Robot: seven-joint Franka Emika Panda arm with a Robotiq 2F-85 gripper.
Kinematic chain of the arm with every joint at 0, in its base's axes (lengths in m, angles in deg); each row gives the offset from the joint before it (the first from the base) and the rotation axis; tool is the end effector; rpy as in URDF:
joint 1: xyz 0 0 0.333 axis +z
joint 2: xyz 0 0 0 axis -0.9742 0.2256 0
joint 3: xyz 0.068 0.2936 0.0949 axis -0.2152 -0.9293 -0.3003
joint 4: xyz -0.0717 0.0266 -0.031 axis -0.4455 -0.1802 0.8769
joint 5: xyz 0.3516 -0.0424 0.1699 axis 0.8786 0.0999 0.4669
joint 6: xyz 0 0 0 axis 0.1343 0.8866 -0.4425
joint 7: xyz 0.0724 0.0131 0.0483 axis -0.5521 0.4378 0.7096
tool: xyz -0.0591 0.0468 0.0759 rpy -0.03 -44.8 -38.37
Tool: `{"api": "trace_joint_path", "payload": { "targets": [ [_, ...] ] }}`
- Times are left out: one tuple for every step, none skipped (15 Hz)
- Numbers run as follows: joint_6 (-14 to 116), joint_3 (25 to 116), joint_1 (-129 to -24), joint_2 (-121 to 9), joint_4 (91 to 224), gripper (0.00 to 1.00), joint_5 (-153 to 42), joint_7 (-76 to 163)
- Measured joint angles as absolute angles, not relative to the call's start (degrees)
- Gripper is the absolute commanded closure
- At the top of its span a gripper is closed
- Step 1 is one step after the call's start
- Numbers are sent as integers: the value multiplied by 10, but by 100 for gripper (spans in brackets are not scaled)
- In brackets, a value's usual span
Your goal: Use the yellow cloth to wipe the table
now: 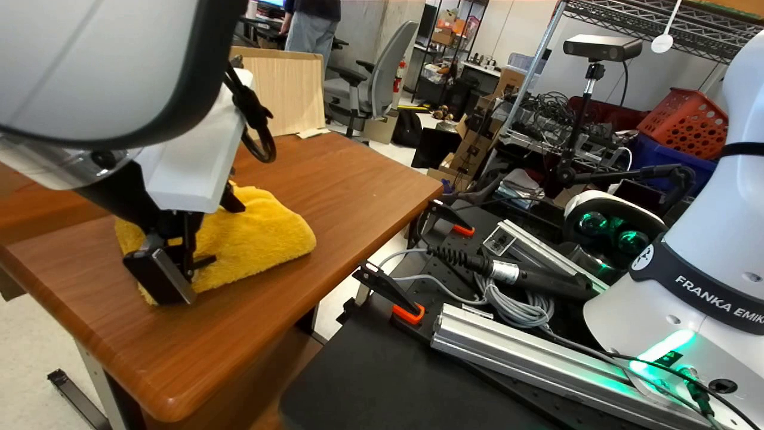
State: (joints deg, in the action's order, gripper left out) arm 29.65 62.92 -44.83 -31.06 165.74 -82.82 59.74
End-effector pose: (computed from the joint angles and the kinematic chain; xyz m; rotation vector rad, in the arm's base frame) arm 0.5076 0.3285 0.1309 2.4522 0.7525 -0.3275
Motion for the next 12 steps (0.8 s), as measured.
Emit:
{"api": "trace_joint_path", "payload": {
  "targets": [
    [313,629,-448,-314,1658,0,-828,603],
    [328,629,-448,-318,1660,0,-828,609],
    [342,629,-448,-325,1663,0,-828,614],
    [356,629,-448,-336,1670,0,-828,618],
    [369,629,-449,-351,1681,0,-828,622],
    [382,629,-449,-369,1694,0,-828,627],
    [398,629,-450,-389,1710,0,-828,632],
    [414,629,-450,-410,1728,0,-828,639],
    [428,629,-451,-433,1747,0,-828,644],
    [432,629,-452,-456,1764,0,-828,649],
    [432,629,-453,-475,1778,0,-828,652],
    [432,629,-453,-490,1790,0,-828,653]
  ]
}}
